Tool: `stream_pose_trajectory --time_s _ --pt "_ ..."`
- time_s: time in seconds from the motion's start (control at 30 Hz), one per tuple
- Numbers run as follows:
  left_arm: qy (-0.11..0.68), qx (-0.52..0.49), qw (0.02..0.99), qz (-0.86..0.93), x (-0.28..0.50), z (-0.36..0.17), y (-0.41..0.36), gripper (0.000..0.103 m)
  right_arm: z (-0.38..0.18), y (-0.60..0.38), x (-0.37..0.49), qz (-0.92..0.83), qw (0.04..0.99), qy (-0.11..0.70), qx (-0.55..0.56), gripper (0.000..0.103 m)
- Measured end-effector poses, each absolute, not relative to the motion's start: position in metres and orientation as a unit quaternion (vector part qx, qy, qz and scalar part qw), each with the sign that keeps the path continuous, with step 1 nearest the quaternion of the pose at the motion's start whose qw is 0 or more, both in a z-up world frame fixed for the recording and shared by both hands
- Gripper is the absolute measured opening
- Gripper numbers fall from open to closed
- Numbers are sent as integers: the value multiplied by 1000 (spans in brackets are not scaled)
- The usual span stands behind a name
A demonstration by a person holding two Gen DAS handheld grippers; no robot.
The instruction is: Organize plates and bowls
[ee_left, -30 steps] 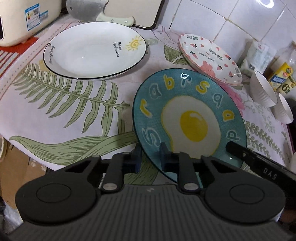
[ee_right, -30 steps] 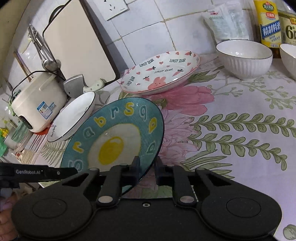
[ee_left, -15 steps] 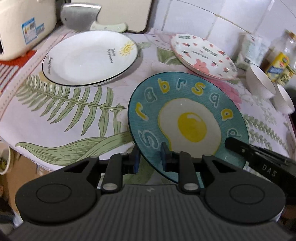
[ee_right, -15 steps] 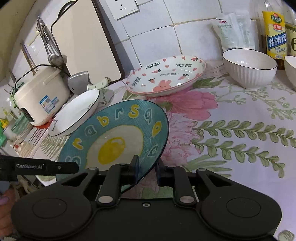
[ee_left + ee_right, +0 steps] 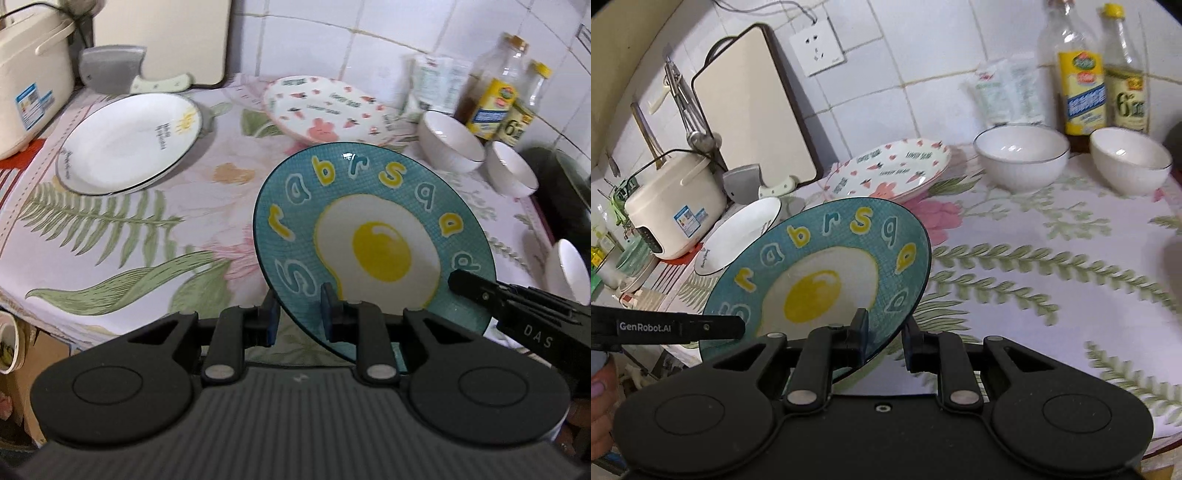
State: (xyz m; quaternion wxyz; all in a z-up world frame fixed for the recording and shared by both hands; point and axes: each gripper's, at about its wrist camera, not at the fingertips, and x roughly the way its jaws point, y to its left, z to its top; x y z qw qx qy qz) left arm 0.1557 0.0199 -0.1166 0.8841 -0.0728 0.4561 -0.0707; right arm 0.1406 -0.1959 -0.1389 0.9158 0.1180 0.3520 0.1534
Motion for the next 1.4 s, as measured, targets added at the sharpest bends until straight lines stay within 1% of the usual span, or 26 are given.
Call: stream_pose_trajectory --time_s 0.2,0.53,1.0,1.23,1.4 --pt "454 -57 884 -93 157 -109 -10 21 -133 -224 134 142 921 342 120 24" --pt "460 -39 881 -107 177 -119 -45 21 -145 -256 143 125 924 341 122 24" --pt "479 -27 869 -119 206 -153 -72 21 -172 -275 170 99 923 362 89 25" --pt "494 -46 861 -113 208 -164 -68 21 -177 -272 166 99 928 353 71 25" --pt "506 -55 854 -106 210 -169 -68 21 -178 -270 167 92 925 362 66 25"
